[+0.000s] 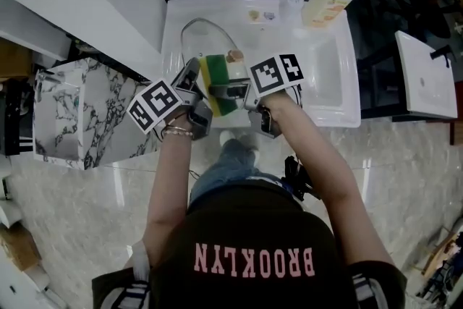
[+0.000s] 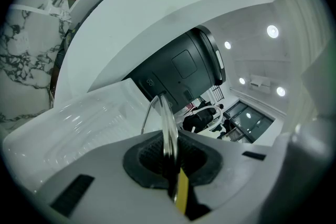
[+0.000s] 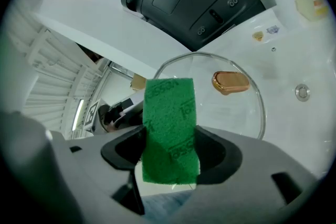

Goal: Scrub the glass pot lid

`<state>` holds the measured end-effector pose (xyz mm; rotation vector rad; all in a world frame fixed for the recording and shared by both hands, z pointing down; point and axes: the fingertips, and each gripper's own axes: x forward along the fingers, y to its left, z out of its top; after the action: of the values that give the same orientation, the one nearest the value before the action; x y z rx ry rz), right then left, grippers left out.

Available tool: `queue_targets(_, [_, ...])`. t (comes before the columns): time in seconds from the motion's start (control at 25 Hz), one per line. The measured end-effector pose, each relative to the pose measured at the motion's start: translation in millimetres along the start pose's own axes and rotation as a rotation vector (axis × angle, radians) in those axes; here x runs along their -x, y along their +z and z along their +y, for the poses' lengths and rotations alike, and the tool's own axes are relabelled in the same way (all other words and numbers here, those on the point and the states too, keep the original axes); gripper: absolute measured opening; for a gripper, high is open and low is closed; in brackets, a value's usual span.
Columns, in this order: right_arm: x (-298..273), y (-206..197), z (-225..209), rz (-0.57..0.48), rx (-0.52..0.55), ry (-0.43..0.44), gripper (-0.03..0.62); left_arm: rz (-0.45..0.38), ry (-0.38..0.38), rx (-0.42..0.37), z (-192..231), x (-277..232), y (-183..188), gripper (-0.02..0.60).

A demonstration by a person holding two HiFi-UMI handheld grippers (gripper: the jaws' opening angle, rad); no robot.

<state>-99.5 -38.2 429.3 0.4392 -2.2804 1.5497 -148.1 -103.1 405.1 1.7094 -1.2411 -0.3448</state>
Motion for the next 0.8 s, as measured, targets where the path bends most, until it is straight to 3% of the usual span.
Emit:
queue_targets(0.32, [-1,-13,-20,0.125,0.112,-0.078,0.282,0.015,0.006,0.022,4,2,-1,0.021])
queue_targets(0.8, [7,-31,-73,0.179,0.001,-0.027,0.282,0.037,-0.006,0.118,16,7,4,0.021])
